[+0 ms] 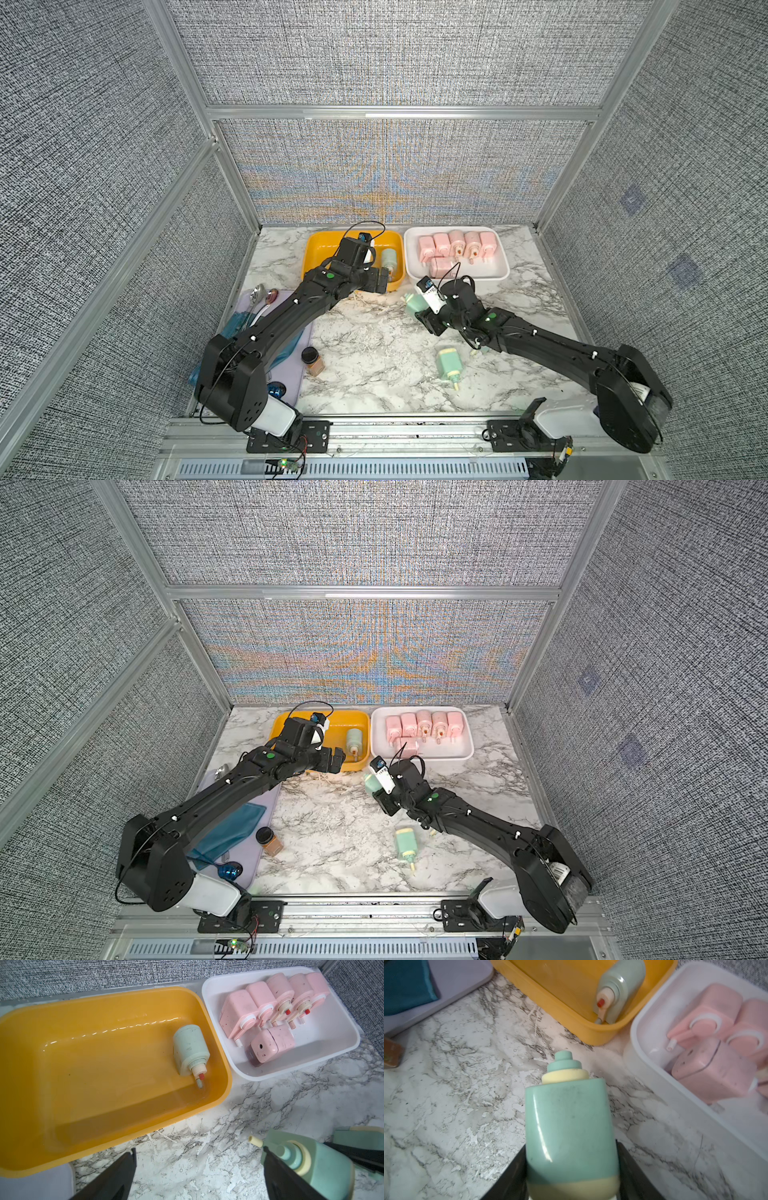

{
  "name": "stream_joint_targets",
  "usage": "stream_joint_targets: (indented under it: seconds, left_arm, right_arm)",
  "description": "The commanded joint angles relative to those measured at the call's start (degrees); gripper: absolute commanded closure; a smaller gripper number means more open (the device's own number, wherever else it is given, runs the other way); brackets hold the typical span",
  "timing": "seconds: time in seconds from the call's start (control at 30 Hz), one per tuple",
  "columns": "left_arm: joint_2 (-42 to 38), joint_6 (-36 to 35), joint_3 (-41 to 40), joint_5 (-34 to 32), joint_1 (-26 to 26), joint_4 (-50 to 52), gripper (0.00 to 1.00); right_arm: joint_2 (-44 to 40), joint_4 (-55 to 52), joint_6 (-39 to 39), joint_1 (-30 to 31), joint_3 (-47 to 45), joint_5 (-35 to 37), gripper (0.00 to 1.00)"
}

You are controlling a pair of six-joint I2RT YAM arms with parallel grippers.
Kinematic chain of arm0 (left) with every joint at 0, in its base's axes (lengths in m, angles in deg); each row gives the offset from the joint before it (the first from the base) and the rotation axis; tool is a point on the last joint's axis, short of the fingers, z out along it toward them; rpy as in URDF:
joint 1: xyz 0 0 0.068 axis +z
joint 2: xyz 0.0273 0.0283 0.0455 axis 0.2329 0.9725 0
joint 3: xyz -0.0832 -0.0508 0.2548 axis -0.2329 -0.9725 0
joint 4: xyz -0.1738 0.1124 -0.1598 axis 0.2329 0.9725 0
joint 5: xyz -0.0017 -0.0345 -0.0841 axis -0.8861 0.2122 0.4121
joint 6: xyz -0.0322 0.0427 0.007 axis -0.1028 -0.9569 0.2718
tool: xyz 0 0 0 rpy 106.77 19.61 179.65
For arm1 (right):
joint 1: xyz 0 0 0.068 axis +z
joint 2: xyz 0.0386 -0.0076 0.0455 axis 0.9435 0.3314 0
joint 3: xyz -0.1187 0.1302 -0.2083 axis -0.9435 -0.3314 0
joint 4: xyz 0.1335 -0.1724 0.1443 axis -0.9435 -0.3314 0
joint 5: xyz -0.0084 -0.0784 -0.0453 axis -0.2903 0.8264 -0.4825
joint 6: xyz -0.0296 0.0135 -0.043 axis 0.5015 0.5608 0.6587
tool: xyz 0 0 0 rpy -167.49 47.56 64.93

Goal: Place the pencil sharpeners by color into the storage box
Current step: Pick up the pencil sharpener from the center of the board.

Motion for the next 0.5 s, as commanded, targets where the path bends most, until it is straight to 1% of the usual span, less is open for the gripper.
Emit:
stream_joint_targets:
  seconds: [0.0,0.03,0.17,0.23,0.3,0.4,0.47]
  left_arm:
    - [-2.2,-7.5,-2.9,3.4,0.1,-6.4,0.01]
    - [-2.8,-9.4,-4.2,5.9,0.1,-8.2,0.01]
    - [-3.9,-20.6,-7.7,20.7,0.0,-11.2,0.01]
    - [-4.9,-25.3,-9.2,25.8,0.0,-12.0,0.01]
    - [-6.2,-28.2,-10.6,28.2,0.0,-12.5,0.01]
    - [-7.6,-31.5,-11.4,31.0,0.1,-11.2,0.01]
    - [-8.5,-35.2,-12.2,33.7,0.0,-10.2,0.01]
  right_arm:
    - [0.6,-0.2,10.8,-1.2,2.5,-8.0,1.0]
    - [1.1,-1.2,12.1,-1.8,3.4,-9.5,1.0]
    - [3.7,-6.0,19.7,-4.8,6.3,-17.5,1.0]
    - [5.0,-8.6,22.6,-6.6,8.5,-20.0,1.0]
    - [6.3,-11.2,25.4,-8.0,11.0,-21.6,1.0]
    - [7.6,-12.9,30.7,-9.0,13.4,-21.6,1.0]
    - [8.9,-15.0,35.1,-9.7,15.3,-22.5,1.0]
